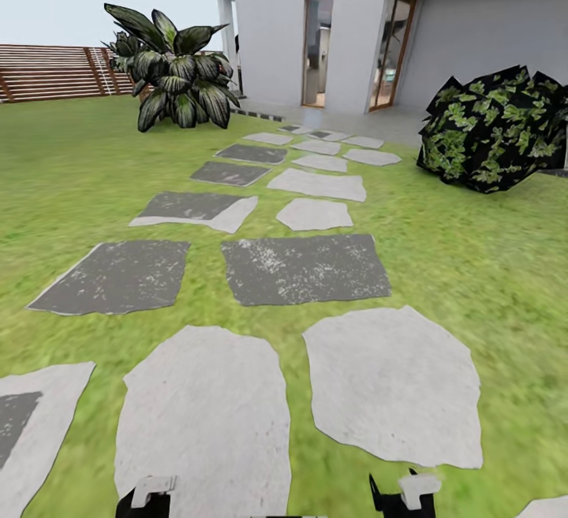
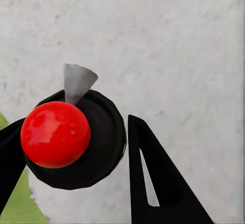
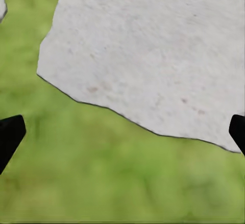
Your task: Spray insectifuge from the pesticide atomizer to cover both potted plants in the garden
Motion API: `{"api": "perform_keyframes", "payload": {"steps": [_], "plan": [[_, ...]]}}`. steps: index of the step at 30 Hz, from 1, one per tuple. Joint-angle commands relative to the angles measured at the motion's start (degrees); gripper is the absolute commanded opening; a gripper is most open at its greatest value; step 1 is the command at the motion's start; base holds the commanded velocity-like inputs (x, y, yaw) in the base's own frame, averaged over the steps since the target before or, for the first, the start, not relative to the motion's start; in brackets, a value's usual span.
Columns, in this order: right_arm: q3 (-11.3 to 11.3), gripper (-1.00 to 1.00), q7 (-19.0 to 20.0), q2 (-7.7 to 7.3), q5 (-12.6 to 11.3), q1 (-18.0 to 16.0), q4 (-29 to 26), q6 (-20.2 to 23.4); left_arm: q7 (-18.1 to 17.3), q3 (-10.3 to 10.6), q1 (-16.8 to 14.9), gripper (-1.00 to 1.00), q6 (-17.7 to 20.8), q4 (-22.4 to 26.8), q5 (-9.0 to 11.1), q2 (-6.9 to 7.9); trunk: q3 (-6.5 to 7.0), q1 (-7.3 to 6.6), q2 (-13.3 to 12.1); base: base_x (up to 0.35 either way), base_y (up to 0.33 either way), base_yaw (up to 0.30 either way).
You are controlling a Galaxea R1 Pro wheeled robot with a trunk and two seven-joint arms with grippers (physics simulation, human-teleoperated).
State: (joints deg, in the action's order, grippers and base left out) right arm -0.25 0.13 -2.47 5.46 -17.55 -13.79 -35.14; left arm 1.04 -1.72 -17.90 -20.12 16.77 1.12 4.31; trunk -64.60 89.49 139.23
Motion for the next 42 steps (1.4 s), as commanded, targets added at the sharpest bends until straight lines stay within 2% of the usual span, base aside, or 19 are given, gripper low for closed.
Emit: {"api": "perform_keyframes", "payload": {"steps": [1, 4, 8, 25, 33, 42], "plan": [[-0.1, 1.00, 0.0, 0.63, 0.3, 0.0, 0.5, -0.2, 0.0, -0.1, 0.0, -1.00, -0.2, -0.1, 0.1, -0.01, 0.14, -0.24, -0.4, 0.000, 0.000, -0.002], [-0.1, 1.00, 0.0, 1.39, 0.3, 0.0, 1.7, -0.3, 0.0, -0.1, 0.0, -1.00, -0.2, -0.1, 0.1, -0.01, 0.68, -0.90, -1.6, 0.000, 0.000, -0.001], [-0.1, 1.00, 0.0, 1.68, 0.3, 0.0, 2.2, -0.5, 0.0, -0.1, 0.1, -1.00, -0.3, -0.6, 0.1, -0.01, 1.40, -1.77, -3.2, 0.000, 0.000, 0.000], [0.0, 1.00, 0.1, 1.76, 0.5, 0.0, 2.3, -0.4, 0.0, -0.1, 0.1, -1.00, -0.4, -1.0, 0.1, -0.01, 4.45, -5.51, -10.0, 0.000, 0.000, -0.001], [-0.1, 1.00, 0.1, 1.69, 0.5, 0.0, 2.3, -0.4, 0.0, -0.1, 0.1, -1.00, -0.4, -1.0, 0.1, -0.01, 5.89, -7.27, -13.2, 0.000, 0.000, -0.196], [-0.1, 1.00, 0.1, 1.53, 0.5, 0.0, 2.4, -0.4, 0.0, -0.1, 0.1, -1.00, -0.5, -1.0, 0.1, -0.01, 5.89, -7.27, -13.2, 0.000, 0.000, -0.260]]}}
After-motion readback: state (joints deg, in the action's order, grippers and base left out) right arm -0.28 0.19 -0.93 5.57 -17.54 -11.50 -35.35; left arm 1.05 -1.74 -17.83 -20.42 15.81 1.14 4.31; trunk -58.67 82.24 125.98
